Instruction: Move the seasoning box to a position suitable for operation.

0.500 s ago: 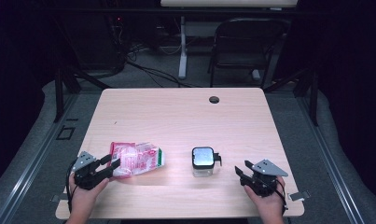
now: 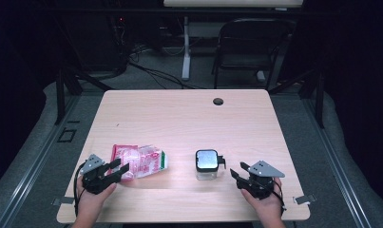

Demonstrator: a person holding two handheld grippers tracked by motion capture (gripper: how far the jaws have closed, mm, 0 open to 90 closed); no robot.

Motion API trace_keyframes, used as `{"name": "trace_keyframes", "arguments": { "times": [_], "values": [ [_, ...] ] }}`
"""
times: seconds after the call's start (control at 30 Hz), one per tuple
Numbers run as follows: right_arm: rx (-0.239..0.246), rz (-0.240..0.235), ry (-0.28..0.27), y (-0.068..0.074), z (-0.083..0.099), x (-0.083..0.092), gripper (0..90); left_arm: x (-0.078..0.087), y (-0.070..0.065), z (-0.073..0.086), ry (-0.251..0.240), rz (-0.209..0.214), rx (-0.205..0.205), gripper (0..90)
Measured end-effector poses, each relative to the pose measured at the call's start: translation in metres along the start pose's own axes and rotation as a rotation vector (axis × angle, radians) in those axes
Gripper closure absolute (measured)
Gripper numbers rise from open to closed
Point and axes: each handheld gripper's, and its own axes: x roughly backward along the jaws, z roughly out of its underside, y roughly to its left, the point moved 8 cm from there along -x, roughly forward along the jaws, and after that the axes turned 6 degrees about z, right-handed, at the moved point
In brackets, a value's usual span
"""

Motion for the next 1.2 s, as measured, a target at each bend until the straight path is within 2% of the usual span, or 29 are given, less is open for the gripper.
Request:
{"name": "trace_keyframes", "arguments": {
  "times": [0.07, 0.13, 0.27, 0.37, 0.47, 0.57, 0.73, 0.83, 0.97, 1.0, 1.2],
  "values": [
    [0.002, -0.024, -0.001, 0.005, -0.002, 0.000, 51.6, 0.001, -0.005, 0.001, 0.003, 0.004, -0.006, 53.6],
    [0.010, -0.025, 0.012, 0.011, -0.004, 0.001, 51.4, 0.002, -0.008, 0.001, 0.006, 0.008, -0.017, 53.6],
    [0.038, -0.042, 0.046, 0.018, -0.010, -0.001, 58.1, 0.002, -0.013, -0.002, -0.008, 0.015, -0.024, 53.5],
    [0.054, 0.000, 0.084, 0.017, -0.014, -0.011, 56.9, 0.000, -0.014, -0.003, -0.002, 0.024, -0.026, 53.4],
    [0.052, 0.011, 0.109, 0.017, -0.014, -0.020, 56.2, -0.003, -0.015, -0.005, -0.006, 0.032, -0.032, 53.4],
    [0.079, 0.023, 0.140, 0.018, -0.010, -0.029, 56.3, -0.005, -0.016, -0.004, 0.003, 0.036, -0.032, 53.4],
    [0.047, 0.022, 0.148, 0.016, -0.008, -0.039, 58.8, -0.007, -0.017, -0.004, 0.001, 0.041, -0.037, 53.3],
    [0.058, 0.009, 0.161, 0.018, -0.007, -0.045, 60.7, -0.007, -0.018, -0.003, 0.006, 0.038, -0.044, 53.3],
    [0.057, 0.000, 0.144, 0.021, -0.007, -0.049, 62.5, -0.005, -0.018, 0.000, 0.006, 0.037, -0.051, 53.3],
    [0.067, 0.019, 0.118, 0.021, -0.007, -0.050, 66.1, -0.003, -0.018, 0.003, 0.010, 0.034, -0.049, 53.2],
    [0.052, -0.003, 0.106, 0.020, -0.008, -0.053, 71.2, 0.006, -0.015, 0.007, 0.006, 0.012, -0.037, 53.1]
  ]
}}
